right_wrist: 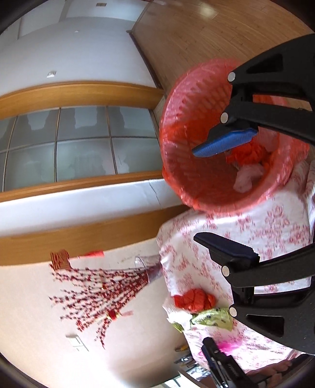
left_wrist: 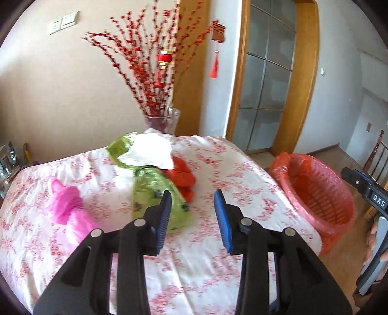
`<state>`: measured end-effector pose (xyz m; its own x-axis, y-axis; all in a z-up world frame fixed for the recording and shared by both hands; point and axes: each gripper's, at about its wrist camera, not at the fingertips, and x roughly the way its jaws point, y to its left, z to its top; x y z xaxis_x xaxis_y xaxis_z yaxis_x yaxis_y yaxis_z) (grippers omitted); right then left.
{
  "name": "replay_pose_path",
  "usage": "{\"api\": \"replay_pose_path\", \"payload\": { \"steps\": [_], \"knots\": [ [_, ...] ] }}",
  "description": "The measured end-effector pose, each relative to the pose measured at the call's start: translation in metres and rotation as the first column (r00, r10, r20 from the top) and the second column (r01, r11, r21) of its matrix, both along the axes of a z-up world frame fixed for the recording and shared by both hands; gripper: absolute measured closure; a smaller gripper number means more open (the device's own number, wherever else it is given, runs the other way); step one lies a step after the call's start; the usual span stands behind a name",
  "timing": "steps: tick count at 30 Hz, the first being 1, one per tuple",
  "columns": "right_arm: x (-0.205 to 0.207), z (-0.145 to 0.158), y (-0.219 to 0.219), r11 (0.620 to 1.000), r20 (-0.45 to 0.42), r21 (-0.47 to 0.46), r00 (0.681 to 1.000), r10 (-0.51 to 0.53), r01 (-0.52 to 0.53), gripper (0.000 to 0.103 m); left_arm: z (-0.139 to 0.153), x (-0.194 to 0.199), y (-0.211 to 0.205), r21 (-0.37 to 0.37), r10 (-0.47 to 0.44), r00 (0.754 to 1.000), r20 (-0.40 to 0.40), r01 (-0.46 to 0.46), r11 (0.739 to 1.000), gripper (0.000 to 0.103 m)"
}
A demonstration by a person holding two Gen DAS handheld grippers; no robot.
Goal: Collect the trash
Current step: 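Move both open tools back over the table, then grasp the pink bag with the left tool while the right tool grasps the white crumpled bag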
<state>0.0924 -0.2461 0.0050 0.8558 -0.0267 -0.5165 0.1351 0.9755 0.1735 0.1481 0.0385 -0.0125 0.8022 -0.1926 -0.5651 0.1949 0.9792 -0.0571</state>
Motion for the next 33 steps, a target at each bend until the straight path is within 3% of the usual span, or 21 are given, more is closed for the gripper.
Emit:
{"api": "replay_pose_path", "payload": {
  "steps": [5, 8, 18, 22, 26, 33],
  "knots": [
    [0.008, -0.005, 0.029, 0.998, -0.019, 0.0, 0.998, 0.067, -0.067, 0.038, -0.003, 0.013, 0.067, 0.044, 0.223, 0.975, -0.009, -0.222, 0.974, 0.06],
    [0.012, -0.007, 0.045, 0.995, -0.029, -0.002, 0.995, 0.099, -0.099, 0.038, -0.013, 0.023, 0.099, 0.037, 0.31, 0.948, -0.071, -0.308, 0.951, 0.059],
    [0.024, -0.012, 0.087, 0.983, -0.061, -0.02, 0.982, 0.179, -0.181, 0.038, -0.046, 0.03, 0.113, -0.021, 0.298, 0.935, -0.191, -0.308, 0.951, 0.06],
    [0.026, -0.012, 0.098, 0.978, -0.065, -0.024, 0.977, 0.203, -0.205, 0.038, -0.059, 0.031, 0.115, -0.044, 0.282, 0.932, -0.227, -0.299, 0.953, 0.071],
    [0.031, -0.01, 0.109, 0.973, -0.063, -0.017, 0.971, 0.23, -0.231, 0.038, -0.057, 0.028, 0.122, -0.068, 0.265, 0.94, -0.215, -0.285, 0.956, 0.081],
    [0.051, -0.001, 0.143, 0.954, -0.043, -0.012, 0.953, 0.299, -0.3, 0.042, -0.037, 0.017, 0.14, -0.04, 0.282, 0.949, -0.142, -0.29, 0.956, 0.083]
  ]
}}
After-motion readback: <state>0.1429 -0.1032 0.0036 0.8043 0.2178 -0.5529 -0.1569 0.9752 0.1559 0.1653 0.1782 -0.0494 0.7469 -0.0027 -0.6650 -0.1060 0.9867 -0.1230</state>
